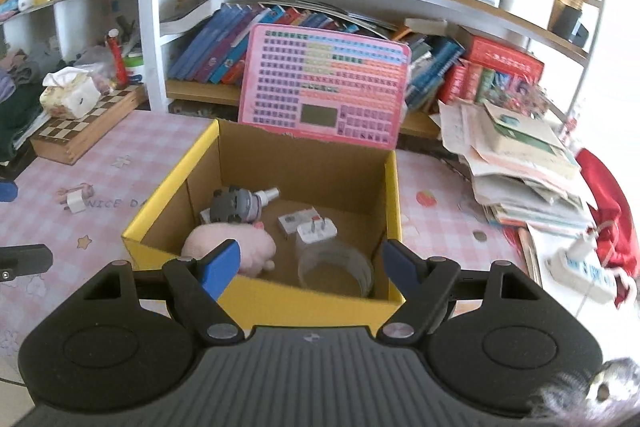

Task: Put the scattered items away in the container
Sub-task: 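Withdraw both tools from the yellow box back over the table, then move both tools toward the pink toy and white charger cube on the table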

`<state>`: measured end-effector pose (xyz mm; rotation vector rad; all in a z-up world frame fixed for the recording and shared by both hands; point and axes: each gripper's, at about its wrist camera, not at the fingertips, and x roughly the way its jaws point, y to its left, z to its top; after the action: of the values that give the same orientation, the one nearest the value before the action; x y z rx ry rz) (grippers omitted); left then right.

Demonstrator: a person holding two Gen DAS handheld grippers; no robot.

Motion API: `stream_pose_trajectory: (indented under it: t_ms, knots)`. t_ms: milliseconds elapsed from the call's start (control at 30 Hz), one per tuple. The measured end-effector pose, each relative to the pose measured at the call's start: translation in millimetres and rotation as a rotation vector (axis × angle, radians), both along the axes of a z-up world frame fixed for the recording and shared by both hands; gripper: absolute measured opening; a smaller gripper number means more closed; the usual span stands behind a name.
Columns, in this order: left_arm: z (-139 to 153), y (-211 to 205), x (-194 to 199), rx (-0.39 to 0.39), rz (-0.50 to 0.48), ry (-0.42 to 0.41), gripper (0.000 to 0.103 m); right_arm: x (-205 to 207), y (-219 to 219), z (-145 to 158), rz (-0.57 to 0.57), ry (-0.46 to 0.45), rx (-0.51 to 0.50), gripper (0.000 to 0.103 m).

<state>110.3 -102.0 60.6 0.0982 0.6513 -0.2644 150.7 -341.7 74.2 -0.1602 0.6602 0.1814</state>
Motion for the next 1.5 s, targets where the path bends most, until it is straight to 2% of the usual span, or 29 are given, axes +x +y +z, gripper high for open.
stream_pose_trajectory:
  t_ms: [367, 767, 1200, 1500]
  knots:
    - [-9.4, 41.4, -39.1, -0.022, 0.101, 0.014, 0.095, -56.5, 13.5, -17.5, -0.172, -0.035, 0.049, 0.08]
    - [-21.8, 78.2, -74.0, -0.015, 0.142, 0.031, 0.095, -110.3, 41.7, -40.4, -0.289, 0.013, 0.1, 0.081]
    - [-37.9, 108.9, -103.5, -0.02, 0.18, 0.055, 0.095, -153.1, 93.8, -60.7, -0.295, 0.028, 0.055, 0.084]
    - [-45.9, 120.0, -113.1, -0.027, 0.181, 0.08, 0.095, -164.6, 123.0, -65.9, -0.218, 0.057, 0.036, 0.088]
